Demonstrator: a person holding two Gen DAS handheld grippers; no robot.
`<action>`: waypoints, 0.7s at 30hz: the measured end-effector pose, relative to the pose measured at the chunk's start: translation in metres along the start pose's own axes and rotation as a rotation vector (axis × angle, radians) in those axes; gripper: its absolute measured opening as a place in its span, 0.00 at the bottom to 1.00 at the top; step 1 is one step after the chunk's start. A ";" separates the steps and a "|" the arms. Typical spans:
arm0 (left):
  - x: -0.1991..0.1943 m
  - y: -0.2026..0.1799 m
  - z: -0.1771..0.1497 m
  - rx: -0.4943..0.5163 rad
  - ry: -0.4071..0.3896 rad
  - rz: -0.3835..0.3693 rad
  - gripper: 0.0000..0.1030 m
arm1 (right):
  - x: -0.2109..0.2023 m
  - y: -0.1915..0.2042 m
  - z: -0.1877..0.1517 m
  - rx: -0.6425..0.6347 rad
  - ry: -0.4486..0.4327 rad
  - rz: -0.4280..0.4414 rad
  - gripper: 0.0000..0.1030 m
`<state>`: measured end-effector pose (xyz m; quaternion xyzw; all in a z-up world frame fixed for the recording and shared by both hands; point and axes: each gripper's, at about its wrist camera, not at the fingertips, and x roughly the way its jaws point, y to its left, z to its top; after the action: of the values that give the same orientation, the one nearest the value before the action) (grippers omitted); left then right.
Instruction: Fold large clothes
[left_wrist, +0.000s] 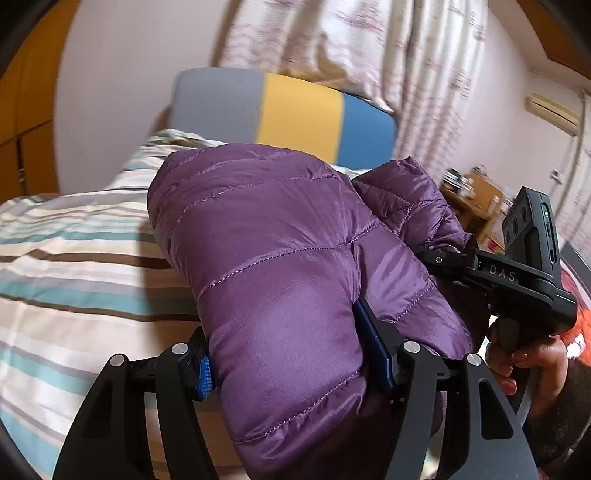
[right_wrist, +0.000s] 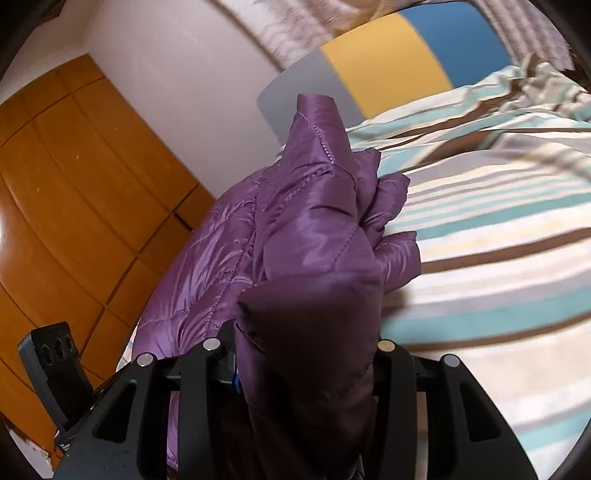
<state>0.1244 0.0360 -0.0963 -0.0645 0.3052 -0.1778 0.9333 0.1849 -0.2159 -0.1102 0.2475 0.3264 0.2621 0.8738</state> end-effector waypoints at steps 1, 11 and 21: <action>-0.001 0.011 -0.001 -0.012 -0.009 0.019 0.62 | 0.016 0.009 0.001 -0.011 0.015 0.009 0.40; -0.004 0.097 -0.025 -0.165 -0.024 0.131 0.64 | 0.120 0.053 -0.004 -0.132 0.119 0.002 0.41; -0.028 0.091 -0.046 -0.181 -0.045 0.210 0.86 | 0.106 0.035 -0.027 -0.083 0.083 -0.120 0.81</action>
<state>0.1026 0.1310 -0.1387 -0.1204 0.3042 -0.0495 0.9437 0.2243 -0.1175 -0.1542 0.1801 0.3657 0.2324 0.8831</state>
